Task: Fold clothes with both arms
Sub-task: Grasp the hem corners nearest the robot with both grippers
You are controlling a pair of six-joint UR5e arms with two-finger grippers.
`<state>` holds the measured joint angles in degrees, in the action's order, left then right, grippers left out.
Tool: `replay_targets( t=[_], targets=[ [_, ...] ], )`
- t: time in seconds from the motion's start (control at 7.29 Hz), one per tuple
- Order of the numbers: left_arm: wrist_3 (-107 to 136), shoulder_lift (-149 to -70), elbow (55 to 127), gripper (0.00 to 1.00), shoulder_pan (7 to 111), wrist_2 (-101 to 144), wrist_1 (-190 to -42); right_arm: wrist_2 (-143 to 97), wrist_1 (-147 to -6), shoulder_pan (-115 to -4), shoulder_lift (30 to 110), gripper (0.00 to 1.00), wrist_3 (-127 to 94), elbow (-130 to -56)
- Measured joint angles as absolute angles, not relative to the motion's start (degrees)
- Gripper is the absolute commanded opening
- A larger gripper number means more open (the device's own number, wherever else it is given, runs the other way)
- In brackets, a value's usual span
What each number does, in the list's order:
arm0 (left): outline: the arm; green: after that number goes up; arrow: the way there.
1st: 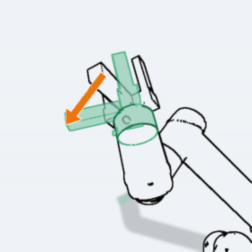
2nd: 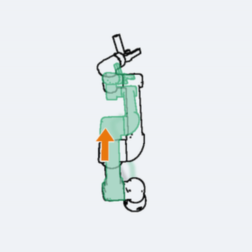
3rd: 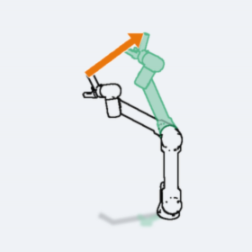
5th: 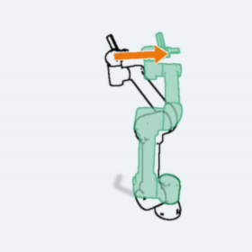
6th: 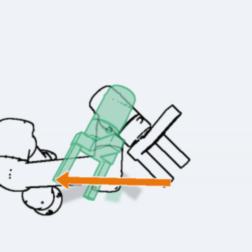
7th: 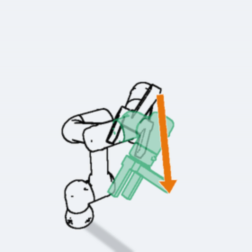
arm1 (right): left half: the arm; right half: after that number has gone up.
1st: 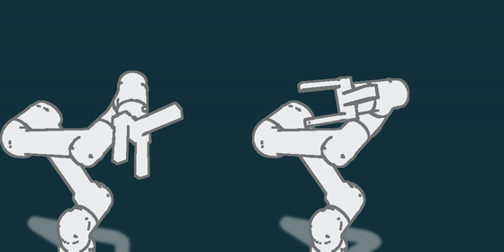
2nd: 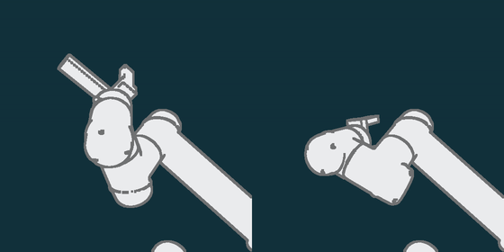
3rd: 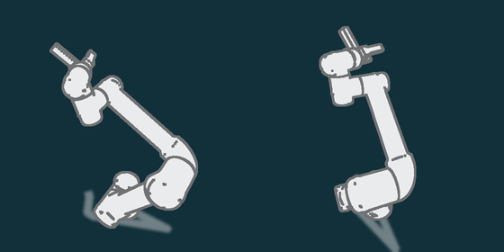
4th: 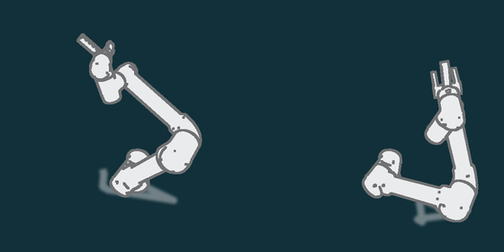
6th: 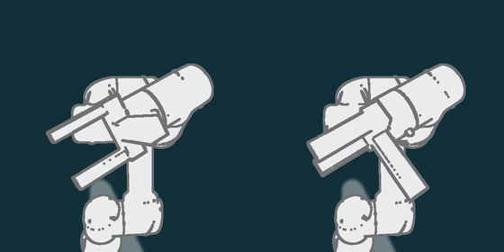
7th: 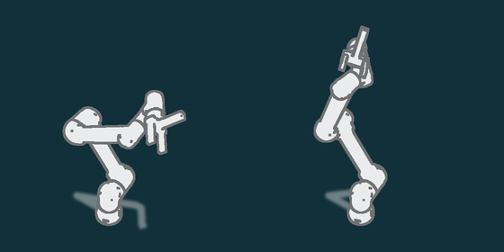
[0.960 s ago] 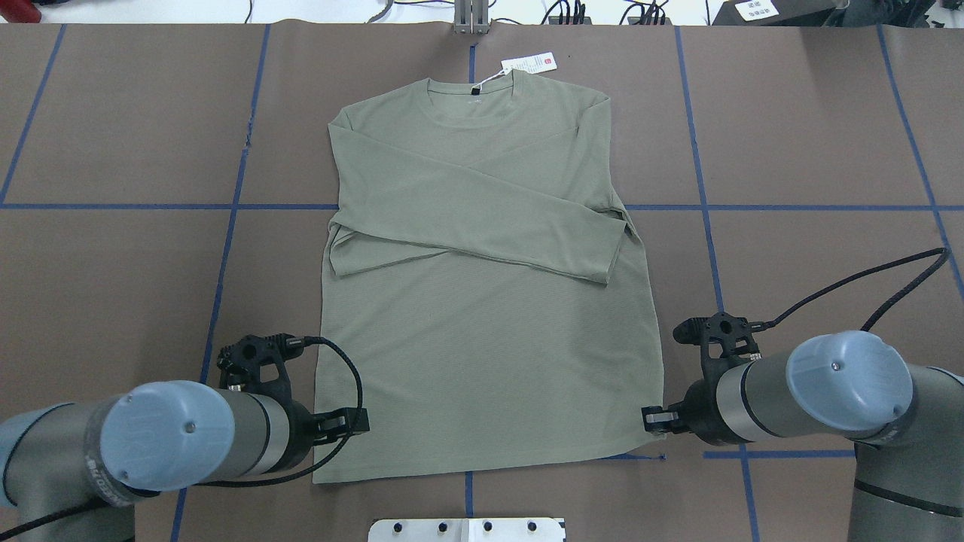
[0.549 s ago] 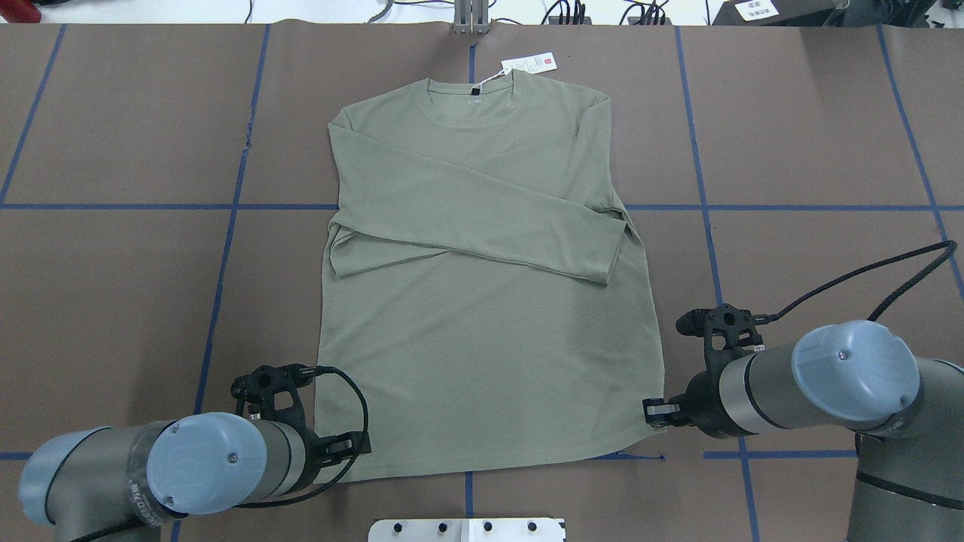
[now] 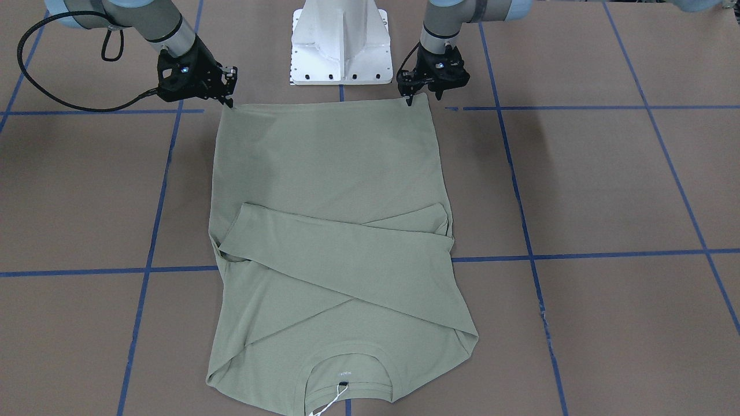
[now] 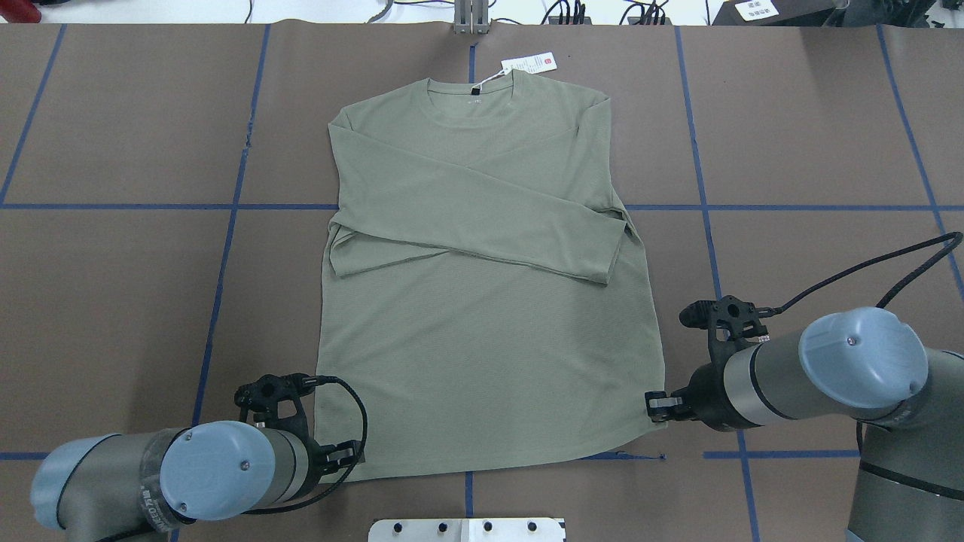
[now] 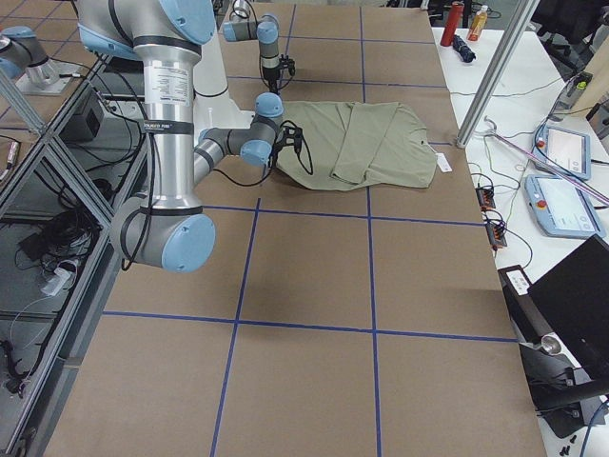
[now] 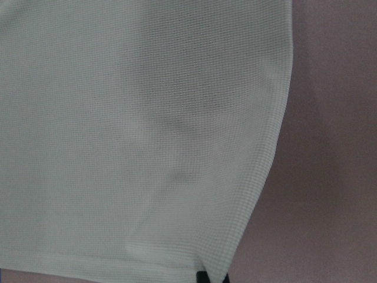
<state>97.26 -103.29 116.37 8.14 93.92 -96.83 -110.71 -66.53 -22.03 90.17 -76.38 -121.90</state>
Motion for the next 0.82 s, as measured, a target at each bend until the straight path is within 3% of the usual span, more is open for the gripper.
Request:
replay_targets(
  t=[0.27,0.69,0.82],
  targets=[
    [97.29,-103.33,115.55,0.64,7.71,93.92,-96.79,-111.1,-66.53,-22.33,90.14,0.0,-76.38,-121.87],
    [97.29,-103.59,115.31,0.28,7.65,94.01,-96.78,-111.98,-66.53,-22.98,90.17,0.0,-76.3,-121.77],
    [97.29,-103.64,115.39,0.11,7.65,94.03,-96.77,-112.16,-66.53,-23.14,90.18,0.0,-76.29,-121.76]
  ],
)
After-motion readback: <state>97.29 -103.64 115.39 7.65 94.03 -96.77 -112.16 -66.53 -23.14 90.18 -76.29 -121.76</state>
